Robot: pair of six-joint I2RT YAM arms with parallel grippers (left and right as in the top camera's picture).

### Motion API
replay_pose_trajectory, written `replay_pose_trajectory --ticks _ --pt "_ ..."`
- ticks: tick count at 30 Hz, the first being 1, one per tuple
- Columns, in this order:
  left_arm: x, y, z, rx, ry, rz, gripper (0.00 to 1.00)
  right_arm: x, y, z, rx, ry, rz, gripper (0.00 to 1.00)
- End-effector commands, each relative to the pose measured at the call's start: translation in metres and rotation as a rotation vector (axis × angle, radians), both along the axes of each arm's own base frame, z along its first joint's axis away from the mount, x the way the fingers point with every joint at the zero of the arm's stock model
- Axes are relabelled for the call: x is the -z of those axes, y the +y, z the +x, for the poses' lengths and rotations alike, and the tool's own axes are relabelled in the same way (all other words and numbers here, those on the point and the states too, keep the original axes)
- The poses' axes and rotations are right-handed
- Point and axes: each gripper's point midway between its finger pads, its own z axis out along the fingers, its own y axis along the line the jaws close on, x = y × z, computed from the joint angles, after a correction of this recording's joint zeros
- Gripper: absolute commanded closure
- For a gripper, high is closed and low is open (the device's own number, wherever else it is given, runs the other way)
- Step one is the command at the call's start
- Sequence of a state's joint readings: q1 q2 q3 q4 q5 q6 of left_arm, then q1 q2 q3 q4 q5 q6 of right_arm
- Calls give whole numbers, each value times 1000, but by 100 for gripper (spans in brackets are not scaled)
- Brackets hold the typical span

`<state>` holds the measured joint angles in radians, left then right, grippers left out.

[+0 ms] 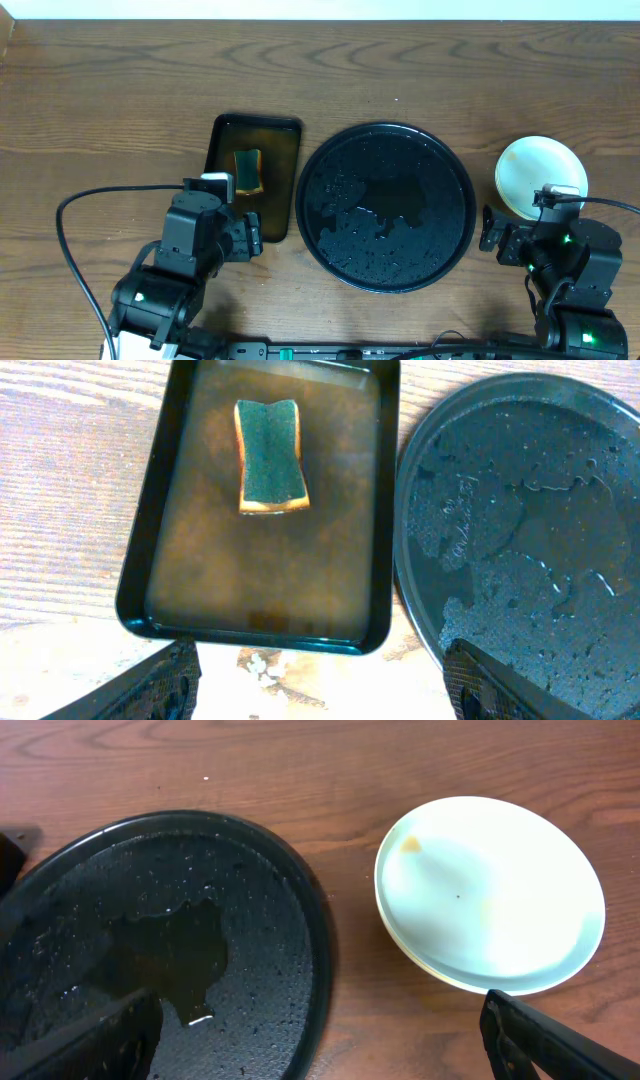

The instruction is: Clean dirty plates on tray and stack at the side

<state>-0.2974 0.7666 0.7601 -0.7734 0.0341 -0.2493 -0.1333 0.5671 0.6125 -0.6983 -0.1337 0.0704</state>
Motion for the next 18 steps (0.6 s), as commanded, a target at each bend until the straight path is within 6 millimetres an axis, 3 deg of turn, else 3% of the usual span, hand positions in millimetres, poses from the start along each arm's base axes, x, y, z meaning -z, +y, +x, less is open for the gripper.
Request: replay_pose_trajectory --ticks 1,18 --pt "4 3 1 0 5 28 22 2 1 -1 -9 3 -16 1" --pt "11 3 2 1 33 37 22 -2 0 -8 -5 -43 -35 1"
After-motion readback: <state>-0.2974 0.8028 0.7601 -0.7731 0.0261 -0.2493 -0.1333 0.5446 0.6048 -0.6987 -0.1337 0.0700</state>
